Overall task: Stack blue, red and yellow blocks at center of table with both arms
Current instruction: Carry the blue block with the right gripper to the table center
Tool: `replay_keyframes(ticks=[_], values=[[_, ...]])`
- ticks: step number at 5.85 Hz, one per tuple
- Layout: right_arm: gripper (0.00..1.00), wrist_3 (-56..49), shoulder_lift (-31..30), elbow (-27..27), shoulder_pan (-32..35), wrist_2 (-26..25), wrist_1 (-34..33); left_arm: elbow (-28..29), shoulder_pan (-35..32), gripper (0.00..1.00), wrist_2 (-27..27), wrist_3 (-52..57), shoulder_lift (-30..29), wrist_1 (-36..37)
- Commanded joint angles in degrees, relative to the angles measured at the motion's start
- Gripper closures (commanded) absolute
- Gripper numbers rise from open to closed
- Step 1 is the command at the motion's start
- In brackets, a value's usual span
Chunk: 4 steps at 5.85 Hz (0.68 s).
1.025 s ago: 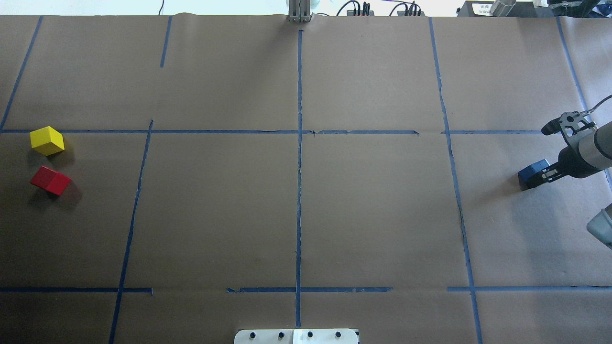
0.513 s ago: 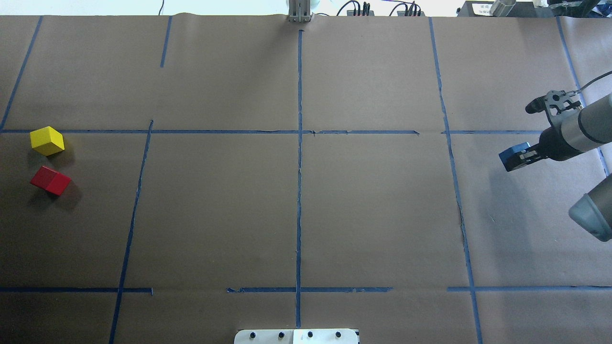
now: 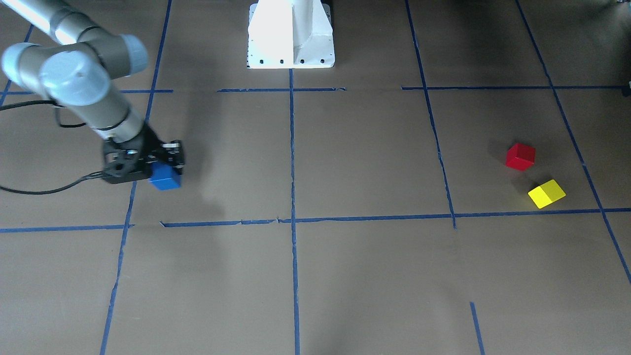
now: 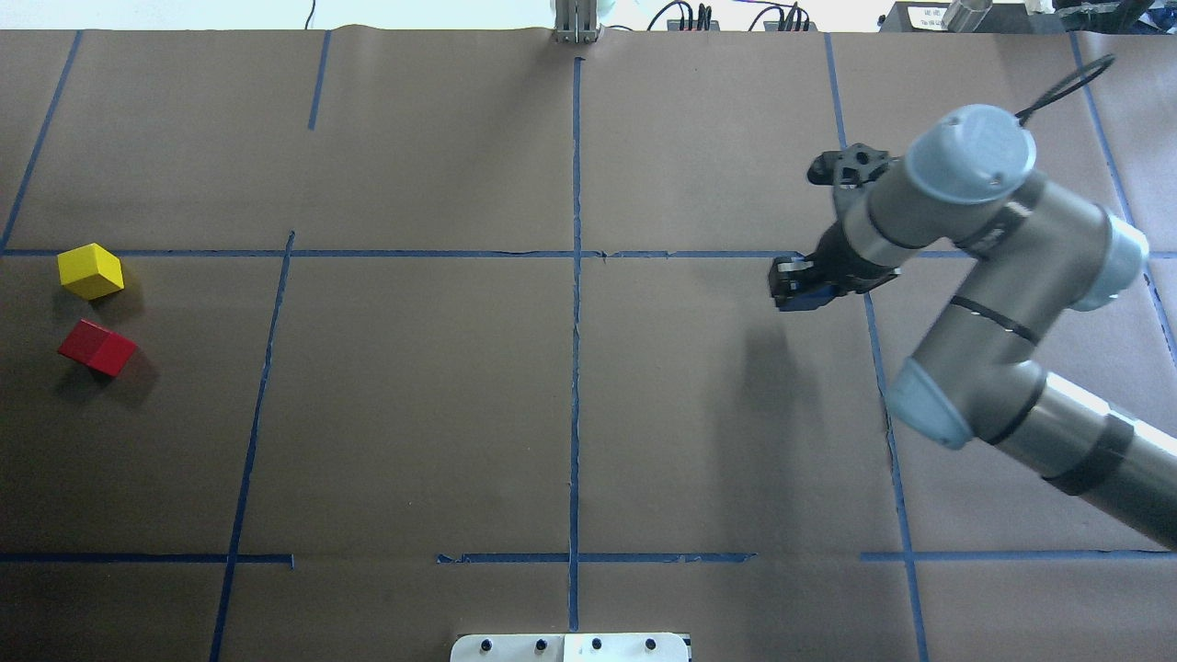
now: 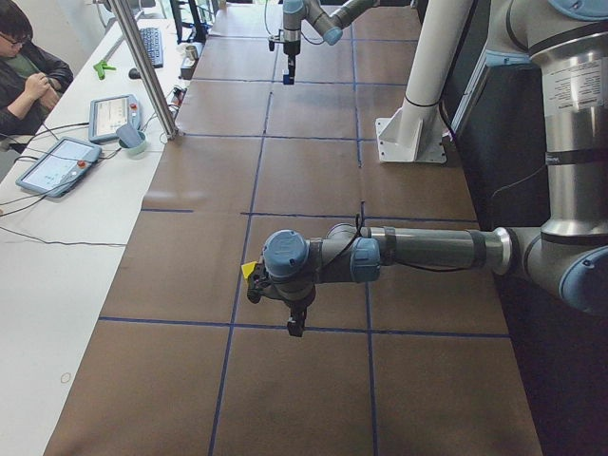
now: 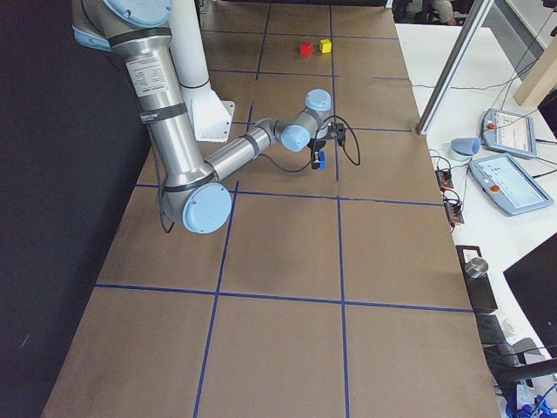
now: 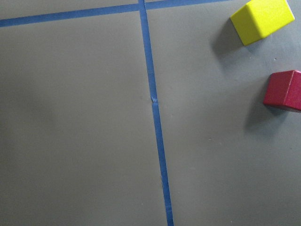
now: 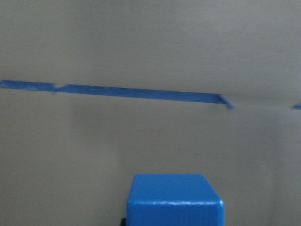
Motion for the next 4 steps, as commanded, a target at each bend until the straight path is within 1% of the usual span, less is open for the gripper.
replay_keyframes(ticks=[1,2,4], values=[[0.93,13.31,15.72,-7.93,-8.56,-7.7,-6.59,-0.01,0.0,0.0,0.0,0.0,-0.06,0.0],[0.93,15.81,19.87,-12.6,-11.47,-10.26,-6.24,0.08,0.0,0.0,0.0,0.0,-0.06,0.0],[0.9,16.36,22.89,-17.46,-12.81,-11.24,-6.06,0.08,0.0,0.0,0.0,0.0,-0.06,0.09]])
